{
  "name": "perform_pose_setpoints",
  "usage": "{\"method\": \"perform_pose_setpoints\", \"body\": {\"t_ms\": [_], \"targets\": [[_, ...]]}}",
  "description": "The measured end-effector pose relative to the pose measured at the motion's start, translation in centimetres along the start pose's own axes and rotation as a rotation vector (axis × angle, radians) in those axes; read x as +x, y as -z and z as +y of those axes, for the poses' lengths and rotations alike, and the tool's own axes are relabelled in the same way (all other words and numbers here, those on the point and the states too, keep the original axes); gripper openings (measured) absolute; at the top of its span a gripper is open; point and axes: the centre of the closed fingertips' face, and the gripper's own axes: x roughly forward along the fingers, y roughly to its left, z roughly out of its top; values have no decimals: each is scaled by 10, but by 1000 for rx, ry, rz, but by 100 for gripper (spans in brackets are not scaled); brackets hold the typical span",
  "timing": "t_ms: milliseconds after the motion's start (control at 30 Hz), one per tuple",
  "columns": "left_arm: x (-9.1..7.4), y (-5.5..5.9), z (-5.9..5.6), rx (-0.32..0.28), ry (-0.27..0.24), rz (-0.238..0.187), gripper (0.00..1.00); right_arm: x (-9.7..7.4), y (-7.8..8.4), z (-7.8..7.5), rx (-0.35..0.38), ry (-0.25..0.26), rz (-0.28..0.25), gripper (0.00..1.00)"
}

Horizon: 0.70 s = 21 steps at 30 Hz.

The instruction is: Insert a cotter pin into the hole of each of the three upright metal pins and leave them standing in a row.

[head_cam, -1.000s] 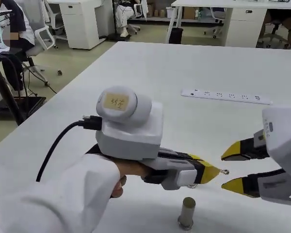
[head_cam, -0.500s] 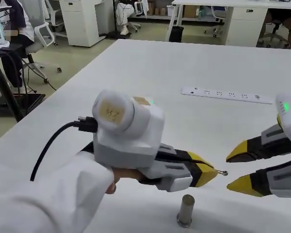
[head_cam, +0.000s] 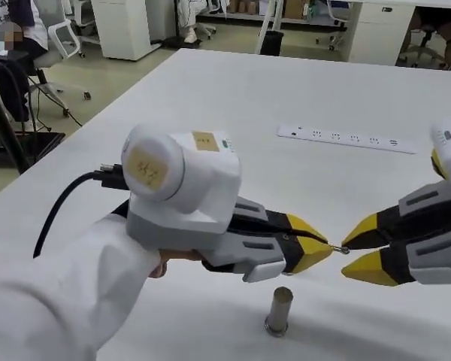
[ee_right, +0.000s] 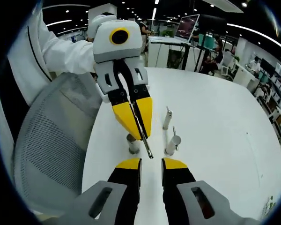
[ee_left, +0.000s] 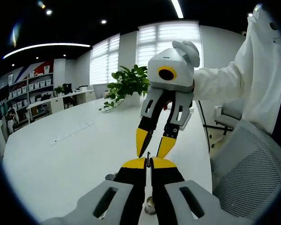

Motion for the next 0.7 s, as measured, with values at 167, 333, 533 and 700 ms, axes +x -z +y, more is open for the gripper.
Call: {"method": "perform_pose_setpoints", "body": {"t_ms": [167, 333, 533, 700], "targets": [[-1, -1, -4, 19, 18, 0, 0, 1, -5, 8, 12, -30, -15, 8], [-2, 0, -10, 24, 50, 3, 0, 4, -3, 14, 4, -57, -7, 3], [-1, 3, -15, 26, 82, 13, 0, 7, -3, 23, -2, -91, -2, 0], [-2, 7, -19, 29, 99, 29, 0, 7, -2, 29, -5, -104, -1, 0]]}}
